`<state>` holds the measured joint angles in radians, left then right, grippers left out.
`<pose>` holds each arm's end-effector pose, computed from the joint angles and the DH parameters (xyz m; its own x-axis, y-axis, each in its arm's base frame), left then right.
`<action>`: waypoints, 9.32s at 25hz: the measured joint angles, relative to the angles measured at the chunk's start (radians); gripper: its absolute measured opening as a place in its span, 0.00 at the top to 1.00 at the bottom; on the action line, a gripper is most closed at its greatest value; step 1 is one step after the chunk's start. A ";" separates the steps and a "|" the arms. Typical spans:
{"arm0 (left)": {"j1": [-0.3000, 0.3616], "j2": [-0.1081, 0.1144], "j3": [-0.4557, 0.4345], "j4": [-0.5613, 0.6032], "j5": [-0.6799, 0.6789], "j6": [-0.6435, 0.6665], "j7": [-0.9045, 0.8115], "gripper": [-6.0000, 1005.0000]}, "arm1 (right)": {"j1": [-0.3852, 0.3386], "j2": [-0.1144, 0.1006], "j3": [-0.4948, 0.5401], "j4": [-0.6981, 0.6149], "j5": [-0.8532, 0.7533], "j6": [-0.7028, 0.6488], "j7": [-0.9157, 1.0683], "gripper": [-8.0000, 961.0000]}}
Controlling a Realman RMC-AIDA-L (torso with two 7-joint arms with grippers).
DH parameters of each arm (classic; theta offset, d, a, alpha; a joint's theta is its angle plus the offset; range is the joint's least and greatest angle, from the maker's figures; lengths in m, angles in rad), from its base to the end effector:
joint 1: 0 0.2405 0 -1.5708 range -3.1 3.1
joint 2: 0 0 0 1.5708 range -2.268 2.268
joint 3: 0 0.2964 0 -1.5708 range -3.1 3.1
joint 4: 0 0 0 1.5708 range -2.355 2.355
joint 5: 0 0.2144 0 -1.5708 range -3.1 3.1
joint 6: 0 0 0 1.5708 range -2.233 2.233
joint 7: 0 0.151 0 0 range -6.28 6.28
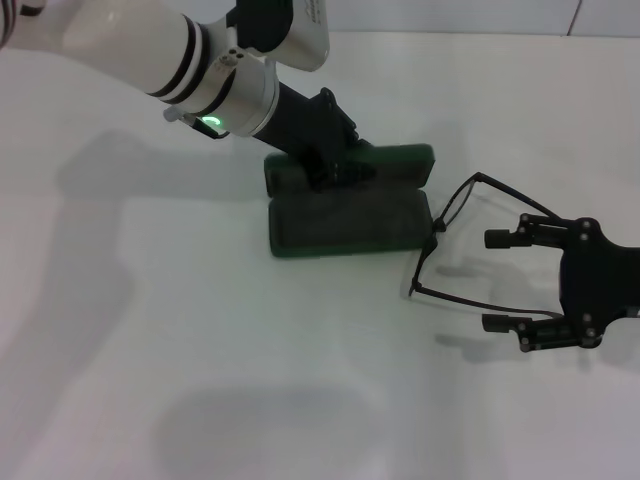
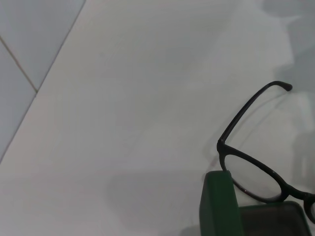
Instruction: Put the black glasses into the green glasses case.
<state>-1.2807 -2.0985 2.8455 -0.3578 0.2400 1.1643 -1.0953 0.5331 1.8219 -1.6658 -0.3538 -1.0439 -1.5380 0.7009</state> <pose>-0.1646 0.4719 -0.0951 0.9942 -0.0665 -0.0845 -0.0827 -0.9752 -0.2054 0.2980 0.3316 -0.0171 0.8548 0.1589 -0.4941 0.0554 -0.9745 -0.2174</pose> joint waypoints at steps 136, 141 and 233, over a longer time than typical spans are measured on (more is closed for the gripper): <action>0.444 0.010 -0.002 0.101 -0.790 0.345 0.151 0.35 | -0.001 0.146 0.707 -0.156 -0.187 0.045 0.544 0.90; 0.412 0.009 -0.001 0.148 -0.615 0.322 0.174 0.35 | 0.014 0.155 0.753 -0.167 -0.181 0.009 0.546 0.90; 0.306 0.118 0.000 0.106 -0.748 0.726 -0.085 0.35 | 0.115 0.138 0.669 0.031 -0.377 0.102 0.806 0.90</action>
<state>-0.9742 -1.9809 2.8459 -0.2520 -0.5084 1.8899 -1.1807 0.6482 1.9598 -0.9965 -0.3233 -1.4209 -1.4361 1.5066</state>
